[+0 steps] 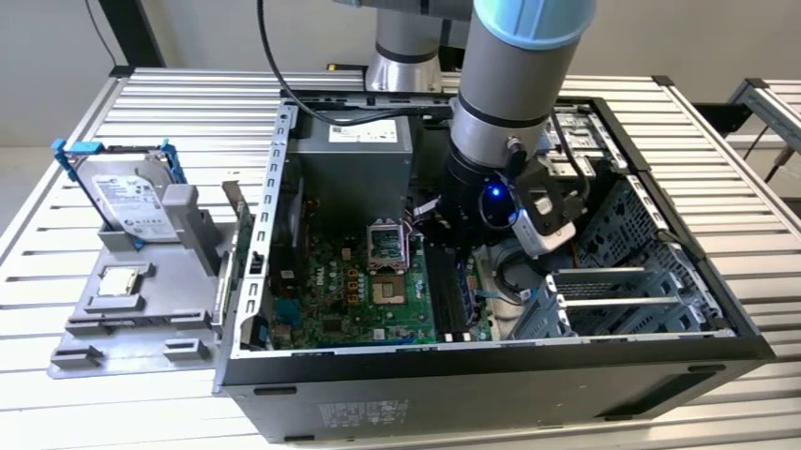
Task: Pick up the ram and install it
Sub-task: 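Insert the ram into the slot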
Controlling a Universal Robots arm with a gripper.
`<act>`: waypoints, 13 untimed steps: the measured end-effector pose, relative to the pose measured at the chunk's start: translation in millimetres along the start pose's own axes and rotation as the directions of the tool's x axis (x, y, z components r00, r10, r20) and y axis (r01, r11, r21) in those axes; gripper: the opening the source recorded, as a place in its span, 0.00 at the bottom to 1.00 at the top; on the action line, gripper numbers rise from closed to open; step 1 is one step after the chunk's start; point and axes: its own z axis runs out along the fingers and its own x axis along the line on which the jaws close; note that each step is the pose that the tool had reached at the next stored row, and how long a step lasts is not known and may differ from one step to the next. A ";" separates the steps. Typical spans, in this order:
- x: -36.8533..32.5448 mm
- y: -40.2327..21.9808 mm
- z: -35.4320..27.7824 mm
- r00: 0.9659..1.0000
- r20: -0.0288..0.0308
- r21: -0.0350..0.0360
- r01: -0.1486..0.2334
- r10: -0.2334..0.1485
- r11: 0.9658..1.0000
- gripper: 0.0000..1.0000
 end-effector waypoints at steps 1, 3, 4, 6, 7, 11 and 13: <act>0.0 0.0 0.0 1.000 0.000 0.000 0.000 0.000 1.000 0.00; 0.0 0.1 0.5 1.000 0.000 0.000 0.000 0.000 1.000 0.00; 0.0 0.1 1.2 1.000 0.000 0.000 0.000 0.000 1.000 0.00; 0.0 0.1 2.5 1.000 0.000 0.000 -0.001 0.001 1.000 0.00; -0.1 0.2 3.7 1.000 0.000 0.000 -0.001 0.001 1.000 0.00; -0.3 1.7 6.8 1.000 -0.001 0.000 -0.001 0.001 1.000 0.00; -0.5 3.1 8.1 1.000 -0.001 0.000 -0.001 0.001 1.000 0.00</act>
